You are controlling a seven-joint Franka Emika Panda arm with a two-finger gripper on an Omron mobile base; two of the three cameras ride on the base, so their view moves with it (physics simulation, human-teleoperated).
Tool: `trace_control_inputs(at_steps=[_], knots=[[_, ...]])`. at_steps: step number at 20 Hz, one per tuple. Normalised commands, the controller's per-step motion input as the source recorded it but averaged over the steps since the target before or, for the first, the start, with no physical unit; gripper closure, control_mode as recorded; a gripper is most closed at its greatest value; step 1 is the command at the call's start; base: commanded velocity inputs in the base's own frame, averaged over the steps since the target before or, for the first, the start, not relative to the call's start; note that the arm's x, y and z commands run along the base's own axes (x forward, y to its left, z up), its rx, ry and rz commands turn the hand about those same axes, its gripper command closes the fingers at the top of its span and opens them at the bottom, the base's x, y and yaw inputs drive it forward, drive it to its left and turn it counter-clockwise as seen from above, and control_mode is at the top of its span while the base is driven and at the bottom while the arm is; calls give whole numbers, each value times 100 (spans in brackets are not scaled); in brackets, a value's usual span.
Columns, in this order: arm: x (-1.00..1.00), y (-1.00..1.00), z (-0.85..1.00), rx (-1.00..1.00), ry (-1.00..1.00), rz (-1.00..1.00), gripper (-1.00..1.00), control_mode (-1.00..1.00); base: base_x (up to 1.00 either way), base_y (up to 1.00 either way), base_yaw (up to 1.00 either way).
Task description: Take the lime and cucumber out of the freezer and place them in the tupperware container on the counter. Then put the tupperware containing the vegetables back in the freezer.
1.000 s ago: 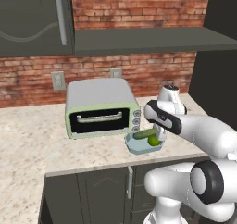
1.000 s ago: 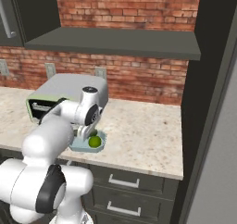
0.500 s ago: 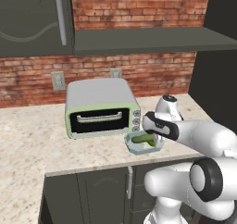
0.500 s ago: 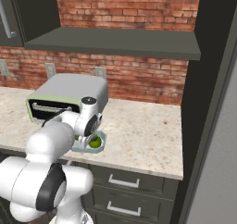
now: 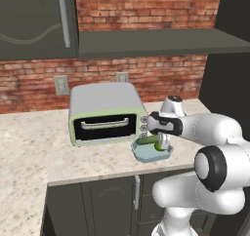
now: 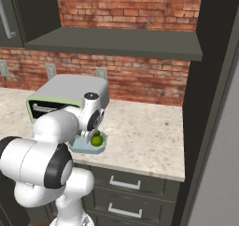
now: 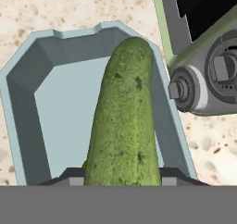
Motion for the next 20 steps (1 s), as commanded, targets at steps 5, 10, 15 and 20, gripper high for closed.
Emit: trace_control_inputs(at_steps=[5,10,15,20], knots=[[-46,10,-12,0,-2,1,-100,-100,0,0,0],[-19,8,-1,0,-1,1,-100,-100,0,0,0],[1,0,0,0,0,0,-100,-100,0,0,0],[-1,0,8,0,-5,0,-100,-100,0,0,0]])
